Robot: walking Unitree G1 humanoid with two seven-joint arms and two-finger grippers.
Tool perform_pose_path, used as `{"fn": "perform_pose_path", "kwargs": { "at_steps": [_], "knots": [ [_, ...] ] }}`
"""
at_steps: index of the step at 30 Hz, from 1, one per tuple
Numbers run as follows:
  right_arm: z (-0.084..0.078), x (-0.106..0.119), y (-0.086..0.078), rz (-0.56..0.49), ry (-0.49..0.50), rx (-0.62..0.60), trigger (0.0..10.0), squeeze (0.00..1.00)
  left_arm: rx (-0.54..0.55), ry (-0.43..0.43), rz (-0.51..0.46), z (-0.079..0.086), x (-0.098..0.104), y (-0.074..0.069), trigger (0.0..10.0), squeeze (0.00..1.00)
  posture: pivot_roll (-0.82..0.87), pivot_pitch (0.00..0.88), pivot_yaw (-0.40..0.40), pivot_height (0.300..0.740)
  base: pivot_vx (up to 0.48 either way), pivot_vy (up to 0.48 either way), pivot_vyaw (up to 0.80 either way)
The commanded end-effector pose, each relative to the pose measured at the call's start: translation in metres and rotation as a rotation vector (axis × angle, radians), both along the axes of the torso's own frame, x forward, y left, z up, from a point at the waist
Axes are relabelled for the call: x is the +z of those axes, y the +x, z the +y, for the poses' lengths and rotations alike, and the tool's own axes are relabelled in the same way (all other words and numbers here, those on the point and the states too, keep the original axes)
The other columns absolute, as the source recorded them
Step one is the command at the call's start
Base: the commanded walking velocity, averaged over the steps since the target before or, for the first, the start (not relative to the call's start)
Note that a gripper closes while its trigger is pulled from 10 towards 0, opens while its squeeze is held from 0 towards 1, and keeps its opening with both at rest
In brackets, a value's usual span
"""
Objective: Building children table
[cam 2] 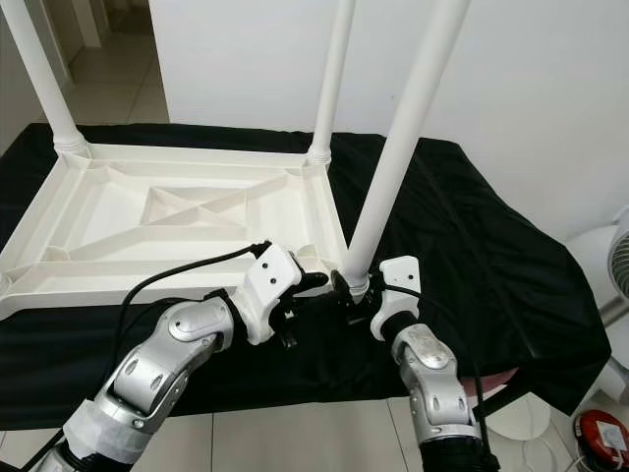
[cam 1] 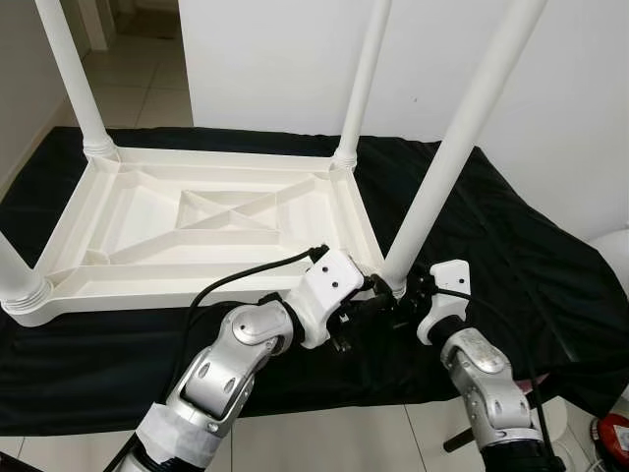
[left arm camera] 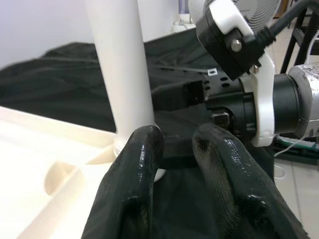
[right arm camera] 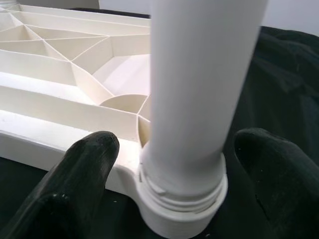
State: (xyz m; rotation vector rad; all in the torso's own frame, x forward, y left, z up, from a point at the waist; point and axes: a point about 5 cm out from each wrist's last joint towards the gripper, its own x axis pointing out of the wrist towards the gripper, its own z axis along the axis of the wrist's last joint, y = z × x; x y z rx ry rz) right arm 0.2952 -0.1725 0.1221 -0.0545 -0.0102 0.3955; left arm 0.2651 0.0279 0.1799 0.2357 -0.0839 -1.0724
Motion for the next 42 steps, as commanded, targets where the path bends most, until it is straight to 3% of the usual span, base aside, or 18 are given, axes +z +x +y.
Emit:
{"fn": "perform_pose_path", "kwargs": {
  "at_steps": [1, 4, 7, 10, 11, 13, 14, 20, 21, 27, 28, 31, 32, 41, 42],
  "knots": [
    [-0.004, 0.001, 0.002, -0.007, -0.008, 0.017, 10.0, 0.0, -0.044, 0.002, -0.006, -0.002, 0.002, -0.001, 10.0, 0.0, -0.06, 0.0, -0.065, 0.74, 0.0, 0.0, 0.0],
    [-0.008, 0.004, 0.008, -0.012, -0.023, 0.039, 10.0, 0.0, -0.051, 0.011, -0.01, -0.001, 0.0, -0.003, 10.0, 0.0, -0.05, 0.0, -0.072, 0.74, 0.0, 0.0, 0.0],
    [-0.01, 0.01, 0.027, -0.021, -0.058, 0.083, 10.0, 0.0, -0.067, 0.01, 0.021, 0.0, -0.006, -0.009, 10.0, 0.0, -0.02, 0.0, -0.08, 0.74, 0.0, 0.0, 0.0],
    [-0.01, 0.01, 0.027, -0.021, -0.058, 0.083, 10.0, 0.0, -0.067, 0.01, 0.021, 0.0, -0.006, -0.009, 10.0, 0.0, -0.02, 0.0, -0.08, 0.74, 0.0, 0.0, 0.0],
    [-0.009, 0.011, 0.032, -0.019, -0.076, 0.096, 10.0, 0.0, -0.073, -0.006, 0.056, 0.0, -0.007, -0.01, 10.0, 0.92, -0.02, 0.0, -0.073, 0.74, 0.0, 0.0, 0.0],
    [-0.008, 0.011, 0.034, -0.016, -0.088, 0.109, 10.0, 0.0, -0.079, -0.018, 0.079, 0.001, -0.008, -0.011, 10.0, 0.92, -0.02, 0.0, -0.073, 0.74, 0.0, 0.0, 0.0],
    [-0.007, 0.01, 0.037, -0.007, -0.093, 0.124, 10.0, 0.0, -0.085, -0.014, 0.083, 0.0, -0.008, -0.013, 10.0, 1.0, -0.01, 0.0, -0.072, 0.74, 0.0, 0.0, 0.0],
    [-0.006, 0.009, 0.04, 0.009, -0.087, 0.149, 10.0, 0.0, -0.08, 0.012, 0.063, -0.001, -0.009, -0.015, 10.0, 1.0, 0.0, 0.0, -0.075, 0.74, 0.0, 0.0, 0.0],
    [-0.002, 0.006, 0.044, 0.028, -0.094, 0.178, 10.0, 0.0, -0.074, 0.031, 0.058, -0.001, -0.01, -0.014, 10.0, 0.0, 0.0, 0.0, -0.075, 0.74, 0.0, 0.0, 0.0],
    [0.002, 0.002, 0.051, 0.06, -0.111, 0.226, 10.0, 0.0, -0.065, 0.046, 0.054, 0.0, -0.011, -0.013, 10.0, 0.0, 0.01, 0.0, -0.085, 0.74, 0.0, 0.0, 0.0],
    [0.003, -0.001, 0.053, 0.074, -0.106, 0.242, 1.1, 0.0, -0.059, 0.046, 0.051, 0.0, -0.011, -0.012, 10.0, 0.0, 0.02, 0.0, -0.087, 0.74, 0.0, 0.0, 0.0],
    [0.003, -0.001, 0.053, 0.074, -0.106, 0.242, 1.1, 0.0, -0.059, 0.046, 0.051, 0.0, -0.011, -0.012, 10.0, 0.0, 0.02, 0.0, -0.087, 0.74, 0.0, 0.0, 0.0],
    [0.004, -0.003, 0.053, 0.079, -0.106, 0.252, 0.0, 0.0, -0.053, 0.044, 0.047, 0.0, -0.01, -0.011, 10.0, 0.0, 0.02, 0.0, -0.088, 0.74, 0.0, 0.0, 0.0],
    [0.003, -0.008, 0.046, 0.072, -0.093, 0.289, 0.0, 0.0, -0.044, 0.037, 0.05, -0.002, -0.01, -0.011, 10.0, 0.0, 0.01, 0.0, -0.083, 0.74, 0.0, 0.0, 0.0],
    [0.002, -0.01, 0.044, 0.073, -0.091, 0.278, 1.3, 0.0, -0.044, 0.037, 0.052, -0.002, -0.01, -0.012, 10.0, 0.0, 0.01, 0.0, -0.083, 0.74, 0.0, 0.0, 0.0]
  ]
}}
